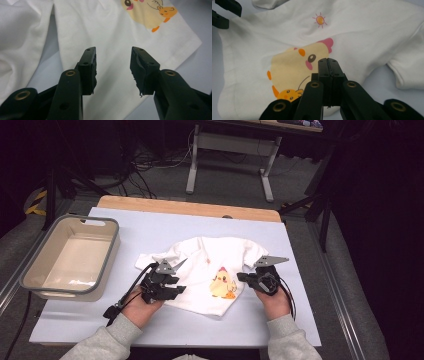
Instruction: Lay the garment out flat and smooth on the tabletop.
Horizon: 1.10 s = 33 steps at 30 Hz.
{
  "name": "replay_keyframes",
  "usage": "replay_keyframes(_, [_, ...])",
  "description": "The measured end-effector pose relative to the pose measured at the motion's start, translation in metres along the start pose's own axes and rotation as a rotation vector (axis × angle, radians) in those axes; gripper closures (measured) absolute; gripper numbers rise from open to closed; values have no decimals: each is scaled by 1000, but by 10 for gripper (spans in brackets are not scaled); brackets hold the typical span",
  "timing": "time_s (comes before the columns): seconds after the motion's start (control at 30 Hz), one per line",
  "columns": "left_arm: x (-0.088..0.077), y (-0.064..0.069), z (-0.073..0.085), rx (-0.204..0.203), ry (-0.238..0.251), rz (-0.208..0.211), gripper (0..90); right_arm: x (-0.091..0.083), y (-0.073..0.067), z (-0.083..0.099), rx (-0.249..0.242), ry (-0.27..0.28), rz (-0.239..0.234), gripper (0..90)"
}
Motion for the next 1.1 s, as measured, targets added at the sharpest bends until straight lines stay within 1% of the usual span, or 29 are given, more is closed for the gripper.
replay_keyframes(0.03, [1,0,0,7,1,5,560,1,0,-4,-15,4,6,900])
replay_keyframes(0.1, [3,2,-1,9,3,15,554,2,0,-6,-19,5,8,900])
replay_keyframes(0.13, [4,3,-2,15,5,24,550,2,0,-7,-24,6,10,898])
replay_keyframes(0.17, [7,5,-3,11,9,38,550,2,0,-7,-24,6,10,898])
replay_keyframes(0.2, [9,7,-5,11,11,52,548,2,0,-7,-26,6,13,882])
replay_keyframes(0.23, [11,9,-7,12,10,62,543,2,0,-6,-21,8,13,844])
replay_keyframes(0.27, [14,12,-10,22,10,69,543,2,0,-6,-21,8,13,844])
replay_keyframes(0.3, [17,14,-12,30,7,72,540,0,1,-5,-12,18,7,808])
replay_keyframes(0.37, [24,18,-17,45,-8,75,537,0,2,-4,-3,24,6,791])
replay_keyframes(0.43, [31,23,-20,43,-19,92,530,-1,3,-2,7,31,0,769])
replay_keyframes(0.47, [34,26,-22,53,-16,101,528,-2,3,-1,10,34,-2,760])
replay_keyframes(0.5, [37,30,-23,60,-26,108,528,-3,3,0,13,35,-3,754])
replay_keyframes(0.53, [40,34,-24,77,-27,111,528,-3,3,1,13,36,-5,750])
replay_keyframes(0.57, [45,40,-26,93,-44,114,529,-4,4,2,18,35,-9,735])
replay_keyframes(0.6, [45,40,-26,93,-44,114,529,-4,4,3,16,36,-13,727])
replay_keyframes(0.63, [48,42,-26,96,-41,119,529,-4,4,3,16,36,-13,727])
replay_keyframes(0.67, [51,44,-27,103,-50,119,528,-4,3,3,18,37,-15,720])
replay_keyframes(0.73, [56,47,-27,93,-67,127,528,-5,3,4,20,37,-14,702])
replay_keyframes(0.77, [61,49,-29,112,-71,126,538,-5,2,5,19,38,-18,692])
replay_keyframes(0.8, [61,49,-29,112,-71,126,547,-5,2,5,19,38,-18,692])
replay_keyframes(0.83, [64,50,-29,113,-81,127,547,-6,1,5,17,39,-16,686])
replay_keyframes(0.87, [65,51,-29,107,-85,123,557,-7,1,6,19,39,-15,677])
replay_keyframes(0.9, [68,50,-29,113,-92,117,567,-7,0,6,16,40,-15,670])
replay_keyframes(0.97, [73,50,-29,126,-103,98,580,-9,0,8,18,41,-11,654])
replay_keyframes(1.0, [74,50,-30,131,-101,87,591,-10,0,9,21,42,-8,646])
replay_keyframes(1.03, [74,50,-30,126,-109,78,611,-12,0,10,22,43,-7,640])
replay_keyframes(1.07, [76,50,-32,131,-96,71,630,-13,1,11,24,43,-5,636])
replay_keyframes(1.1, [76,50,-32,138,-102,48,664,-14,1,12,27,45,2,629])
Point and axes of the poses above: each handheld gripper's, and its own axes: x roughly forward along the jaws, z roughly out of its underside, y roughly to its right, the point moved 6 cm from there along x, roughly forward along the jaws, and after that the axes turned 3 degrees about -y, right-handed, at the moved point
